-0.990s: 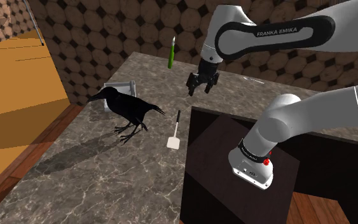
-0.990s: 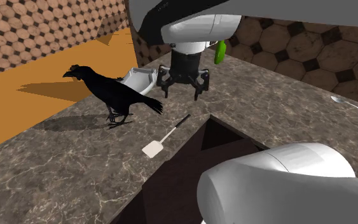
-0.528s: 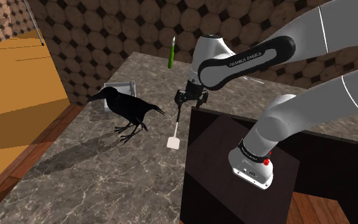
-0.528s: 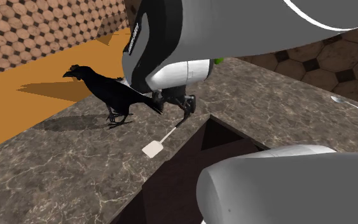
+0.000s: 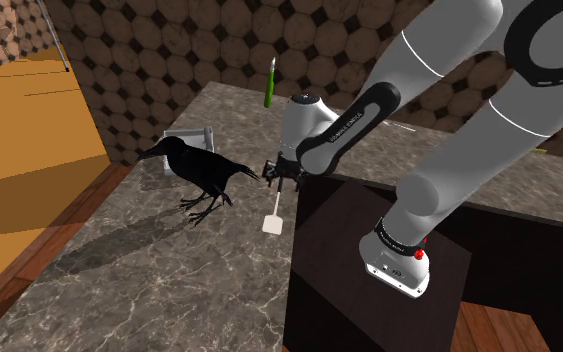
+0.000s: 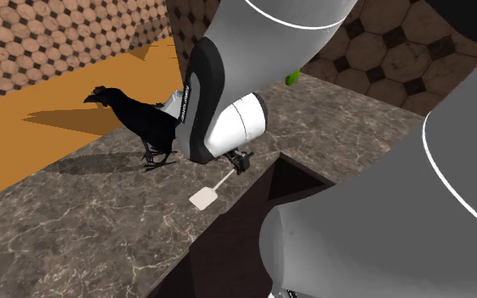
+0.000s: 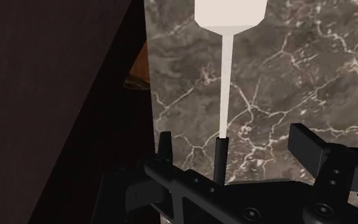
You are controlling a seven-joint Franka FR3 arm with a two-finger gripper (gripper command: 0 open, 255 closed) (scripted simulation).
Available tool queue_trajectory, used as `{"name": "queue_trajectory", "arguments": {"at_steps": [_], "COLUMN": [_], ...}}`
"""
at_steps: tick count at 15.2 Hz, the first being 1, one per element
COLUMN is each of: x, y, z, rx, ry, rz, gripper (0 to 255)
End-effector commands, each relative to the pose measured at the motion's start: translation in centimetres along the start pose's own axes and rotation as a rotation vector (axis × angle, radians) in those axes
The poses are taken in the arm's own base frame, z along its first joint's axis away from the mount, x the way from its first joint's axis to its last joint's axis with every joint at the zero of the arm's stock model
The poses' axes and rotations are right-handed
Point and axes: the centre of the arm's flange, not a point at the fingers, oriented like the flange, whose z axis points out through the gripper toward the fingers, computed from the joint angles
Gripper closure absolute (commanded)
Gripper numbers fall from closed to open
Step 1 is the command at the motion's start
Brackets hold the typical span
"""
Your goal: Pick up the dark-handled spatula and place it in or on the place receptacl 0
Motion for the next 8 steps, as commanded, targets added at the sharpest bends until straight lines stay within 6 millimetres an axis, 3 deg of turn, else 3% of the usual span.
{"name": "queue_trajectory", "arguments": {"at_steps": [1, 8], "x": [-0.2, -0.2], "y": [-0.9, -0.9], "z": [1.6, 5.6], "rx": [0.002, 0.002], "ry": [0.006, 0.006], "rz": [0.051, 0.051], "gripper": [0, 0]}}
